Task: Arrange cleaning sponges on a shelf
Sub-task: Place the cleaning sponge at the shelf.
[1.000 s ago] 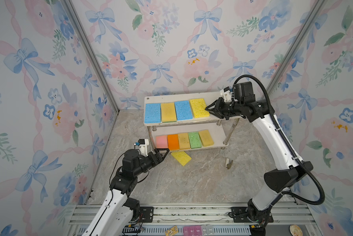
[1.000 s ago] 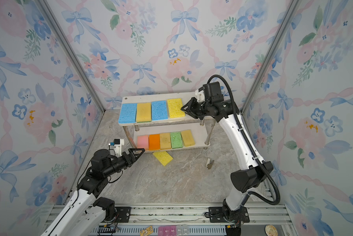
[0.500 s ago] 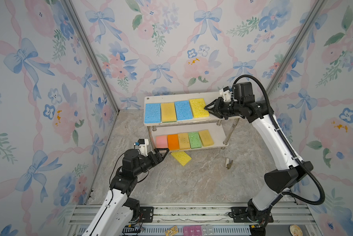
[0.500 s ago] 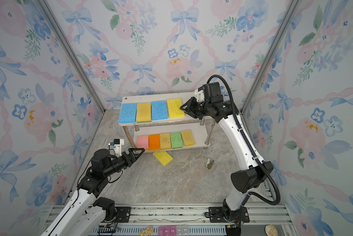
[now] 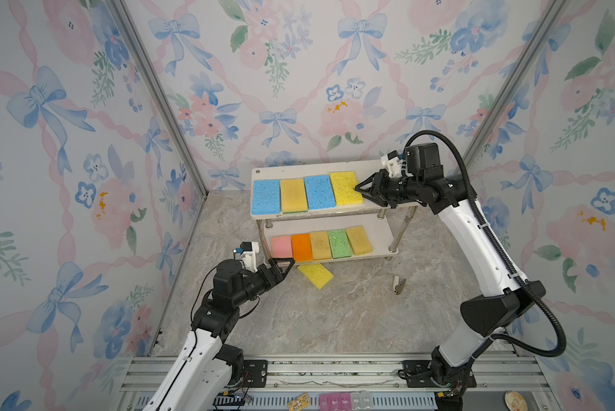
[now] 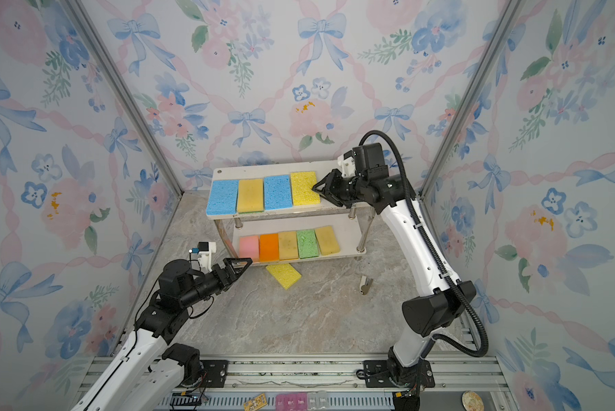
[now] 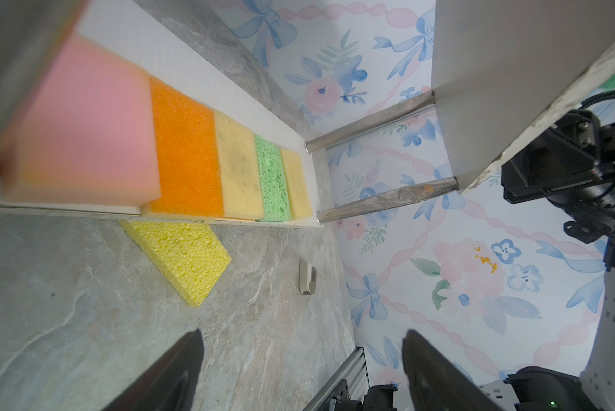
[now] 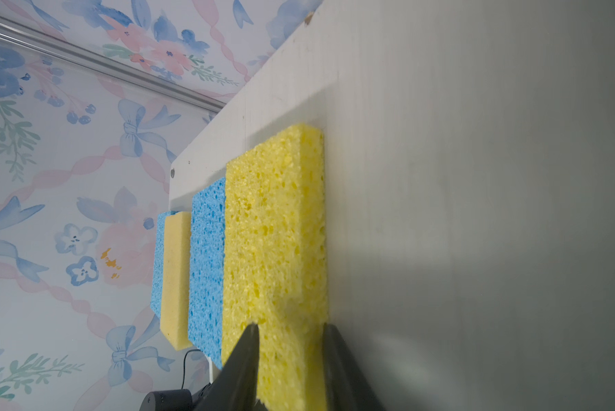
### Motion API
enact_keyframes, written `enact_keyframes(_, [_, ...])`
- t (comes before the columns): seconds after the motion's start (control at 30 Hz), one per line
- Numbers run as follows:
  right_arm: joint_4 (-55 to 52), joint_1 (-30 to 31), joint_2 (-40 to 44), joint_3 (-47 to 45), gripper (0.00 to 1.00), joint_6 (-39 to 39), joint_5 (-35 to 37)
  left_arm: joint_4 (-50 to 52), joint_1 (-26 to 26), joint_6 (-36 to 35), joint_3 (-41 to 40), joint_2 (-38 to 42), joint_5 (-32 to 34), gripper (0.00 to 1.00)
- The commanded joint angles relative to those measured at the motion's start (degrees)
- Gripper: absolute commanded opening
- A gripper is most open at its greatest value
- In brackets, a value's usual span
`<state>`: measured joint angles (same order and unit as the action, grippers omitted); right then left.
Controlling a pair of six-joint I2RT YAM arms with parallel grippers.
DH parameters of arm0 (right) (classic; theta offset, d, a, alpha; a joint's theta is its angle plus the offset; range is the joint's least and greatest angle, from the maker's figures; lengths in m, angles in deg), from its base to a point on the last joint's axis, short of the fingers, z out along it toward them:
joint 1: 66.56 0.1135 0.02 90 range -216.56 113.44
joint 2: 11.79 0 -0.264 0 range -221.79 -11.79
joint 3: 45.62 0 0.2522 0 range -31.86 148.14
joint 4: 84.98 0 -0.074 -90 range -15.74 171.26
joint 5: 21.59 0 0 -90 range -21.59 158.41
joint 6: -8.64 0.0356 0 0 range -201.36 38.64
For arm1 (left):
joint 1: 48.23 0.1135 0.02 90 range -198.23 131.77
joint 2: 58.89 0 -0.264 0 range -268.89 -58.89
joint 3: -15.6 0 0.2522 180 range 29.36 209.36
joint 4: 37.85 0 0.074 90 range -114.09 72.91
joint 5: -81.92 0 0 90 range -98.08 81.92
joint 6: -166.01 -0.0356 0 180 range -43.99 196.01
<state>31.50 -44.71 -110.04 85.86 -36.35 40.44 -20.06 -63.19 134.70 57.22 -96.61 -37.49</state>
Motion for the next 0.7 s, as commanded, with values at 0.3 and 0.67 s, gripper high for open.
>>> enact_keyframes(0.3, [1.86, 0.3, -1.05, 0.88, 0.39, -0.1, -2.61, 0.29, 0.31, -1.13, -0.44, -0.57, 0.05, 0.9])
enact_keyframes(0.67, [0.71, -0.42, -1.41, 1.63, 0.44, -1.85, -1.33, 0.34, 0.3, -1.13, -0.48, -0.73, -0.14, 0.9])
